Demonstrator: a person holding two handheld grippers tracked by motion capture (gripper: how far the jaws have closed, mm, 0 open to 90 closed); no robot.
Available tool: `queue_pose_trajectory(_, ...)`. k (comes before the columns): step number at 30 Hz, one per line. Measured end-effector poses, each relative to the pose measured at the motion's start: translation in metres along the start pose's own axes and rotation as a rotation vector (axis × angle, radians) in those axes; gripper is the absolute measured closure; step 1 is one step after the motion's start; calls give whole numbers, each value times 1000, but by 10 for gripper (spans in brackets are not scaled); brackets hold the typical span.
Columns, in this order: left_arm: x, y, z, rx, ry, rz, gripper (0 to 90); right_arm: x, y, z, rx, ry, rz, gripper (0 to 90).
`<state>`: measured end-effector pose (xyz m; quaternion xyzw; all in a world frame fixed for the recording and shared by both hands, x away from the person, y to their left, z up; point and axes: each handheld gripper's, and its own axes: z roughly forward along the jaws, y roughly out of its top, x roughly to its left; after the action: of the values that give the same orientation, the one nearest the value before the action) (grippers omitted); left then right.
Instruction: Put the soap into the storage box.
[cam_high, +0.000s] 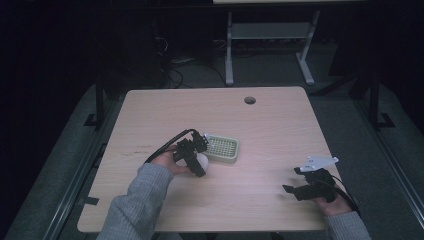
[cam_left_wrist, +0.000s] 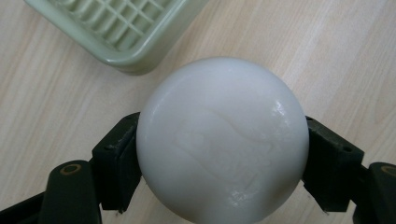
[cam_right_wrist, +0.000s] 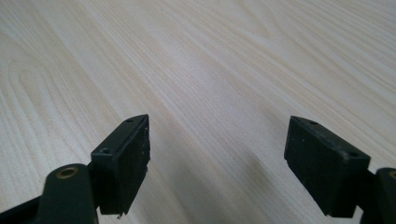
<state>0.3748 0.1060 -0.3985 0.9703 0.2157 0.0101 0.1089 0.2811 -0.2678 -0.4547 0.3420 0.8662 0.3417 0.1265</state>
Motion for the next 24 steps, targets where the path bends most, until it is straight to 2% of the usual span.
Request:
queue_pose_trajectory(16,7,27,-11,2,2,23,238,0,0,-1,-2,0,14,219)
queue_pose_trajectory(24,10,41,-15,8,10,31,237,0,1,0,-2,0,3,219)
